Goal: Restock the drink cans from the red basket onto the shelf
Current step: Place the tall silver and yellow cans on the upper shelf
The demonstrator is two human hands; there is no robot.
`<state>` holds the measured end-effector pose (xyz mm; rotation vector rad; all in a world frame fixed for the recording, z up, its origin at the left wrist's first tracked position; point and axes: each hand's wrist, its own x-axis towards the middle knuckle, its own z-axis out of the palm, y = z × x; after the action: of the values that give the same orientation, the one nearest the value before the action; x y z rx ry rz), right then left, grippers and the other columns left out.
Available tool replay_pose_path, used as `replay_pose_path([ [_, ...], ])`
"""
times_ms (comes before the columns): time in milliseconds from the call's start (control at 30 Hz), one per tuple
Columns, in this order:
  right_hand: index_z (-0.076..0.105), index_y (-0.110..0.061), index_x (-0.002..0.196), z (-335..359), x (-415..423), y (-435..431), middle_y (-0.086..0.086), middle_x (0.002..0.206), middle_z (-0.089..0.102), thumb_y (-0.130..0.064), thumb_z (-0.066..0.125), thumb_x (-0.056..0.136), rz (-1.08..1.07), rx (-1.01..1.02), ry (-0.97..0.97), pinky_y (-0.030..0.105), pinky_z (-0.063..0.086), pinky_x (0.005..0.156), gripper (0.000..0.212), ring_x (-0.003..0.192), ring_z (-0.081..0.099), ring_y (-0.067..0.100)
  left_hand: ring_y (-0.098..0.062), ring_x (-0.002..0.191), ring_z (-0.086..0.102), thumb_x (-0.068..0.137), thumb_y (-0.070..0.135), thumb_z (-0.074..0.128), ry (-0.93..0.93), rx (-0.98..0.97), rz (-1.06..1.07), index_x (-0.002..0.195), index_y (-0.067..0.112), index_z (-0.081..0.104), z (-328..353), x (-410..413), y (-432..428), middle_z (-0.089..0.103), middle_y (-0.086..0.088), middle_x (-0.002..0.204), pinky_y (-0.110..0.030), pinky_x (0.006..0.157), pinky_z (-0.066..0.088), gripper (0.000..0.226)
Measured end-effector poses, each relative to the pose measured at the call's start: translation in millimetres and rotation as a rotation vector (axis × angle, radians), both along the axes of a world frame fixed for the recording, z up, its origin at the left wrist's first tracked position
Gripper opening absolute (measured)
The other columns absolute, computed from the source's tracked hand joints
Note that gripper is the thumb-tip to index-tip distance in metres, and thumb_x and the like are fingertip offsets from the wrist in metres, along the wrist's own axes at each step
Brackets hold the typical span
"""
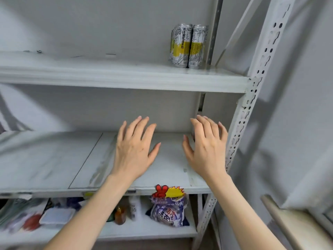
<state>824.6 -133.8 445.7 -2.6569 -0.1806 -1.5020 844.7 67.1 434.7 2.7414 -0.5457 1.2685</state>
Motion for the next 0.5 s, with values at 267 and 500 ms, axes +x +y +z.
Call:
replay_pose_path([
  [267,0.061,-0.01,0.119,-64.7,-92.3,31.9,0.007,0.127,0.062,-0.034,0.052,0.088,-0.025,0.0,0.166,0.052,0.034,0.107,0.039,0.123,0.054,0.026,-0.03,0.134,0.042,0.092,0.048,0.04,0.193,0.013,0.029,0.132,0.012,0.054,-63.3,-88.8,26.8,0.052,-0.013,0.141,-0.054,0.111,0.033,0.056],
  [500,0.062,-0.009,0.12,-125.4,-181.7,78.0,0.007,0.128,0.062,-0.036,0.051,0.089,-0.053,0.032,0.278,0.051,0.032,0.108,0.042,0.123,0.055,0.026,-0.03,0.134,0.044,0.09,0.048,0.044,0.303,0.02,-0.029,0.13,0.013,0.055,-126.7,-167.3,78.8,0.053,-0.012,0.141,-0.053,0.112,0.031,0.054],
])
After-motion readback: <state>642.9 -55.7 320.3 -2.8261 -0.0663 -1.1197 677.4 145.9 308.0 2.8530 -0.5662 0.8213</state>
